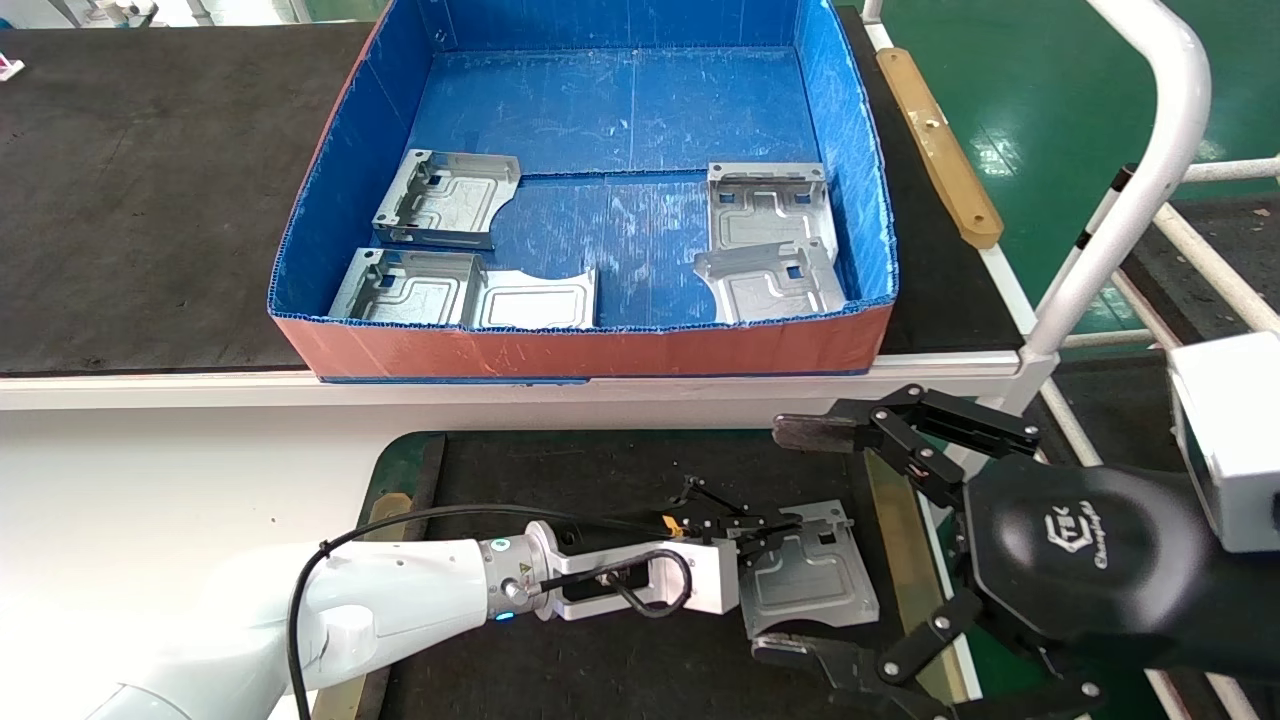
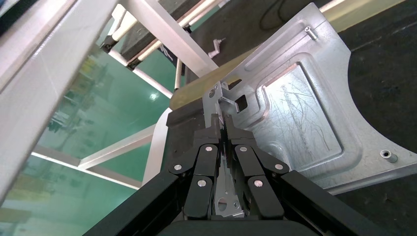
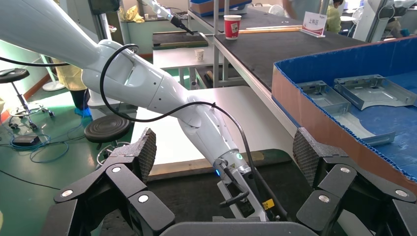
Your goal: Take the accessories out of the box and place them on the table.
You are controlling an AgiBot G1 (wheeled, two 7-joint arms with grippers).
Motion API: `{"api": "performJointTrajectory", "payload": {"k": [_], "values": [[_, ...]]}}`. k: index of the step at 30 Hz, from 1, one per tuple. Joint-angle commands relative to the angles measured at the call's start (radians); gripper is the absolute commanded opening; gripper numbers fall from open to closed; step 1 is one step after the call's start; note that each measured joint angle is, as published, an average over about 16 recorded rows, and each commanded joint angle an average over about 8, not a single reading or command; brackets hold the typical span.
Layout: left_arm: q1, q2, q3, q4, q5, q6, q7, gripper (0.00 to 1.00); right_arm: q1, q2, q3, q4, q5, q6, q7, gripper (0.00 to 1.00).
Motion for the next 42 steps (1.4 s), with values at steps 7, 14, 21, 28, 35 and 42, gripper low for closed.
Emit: {"api": "performJointTrajectory", "payload": {"k": [7, 14, 21, 28, 35, 42], "values": [[-0.011, 0.001, 0.045, -0.022, -0.024, -0.031, 0.006, 0.84, 0.000, 0.000, 0.000, 0.000, 0.000, 0.000, 0.000, 1.00], [-0.014, 0.000, 0.049, -0.025, -0.030, -0.036, 0.006, 1.00, 0.000, 0.000, 0.000, 0.000, 0.000, 0.000, 0.000, 1.00], [-0.012, 0.000, 0.044, -0.022, -0.026, -0.032, 0.006, 1.00, 0.000, 0.000, 0.000, 0.000, 0.000, 0.000, 0.000, 1.00], [-0.011, 0.000, 0.041, -0.020, -0.023, -0.029, 0.005, 1.00, 0.000, 0.000, 0.000, 0.000, 0.000, 0.000, 0.000, 1.00], [-0.010, 0.000, 0.039, -0.019, -0.021, -0.028, 0.005, 1.00, 0.000, 0.000, 0.000, 0.000, 0.000, 0.000, 0.000, 1.00], [-0.008, -0.005, 0.034, -0.025, -0.020, -0.023, -0.004, 1.00, 0.000, 0.000, 0.000, 0.000, 0.000, 0.000, 0.000, 1.00]]}}
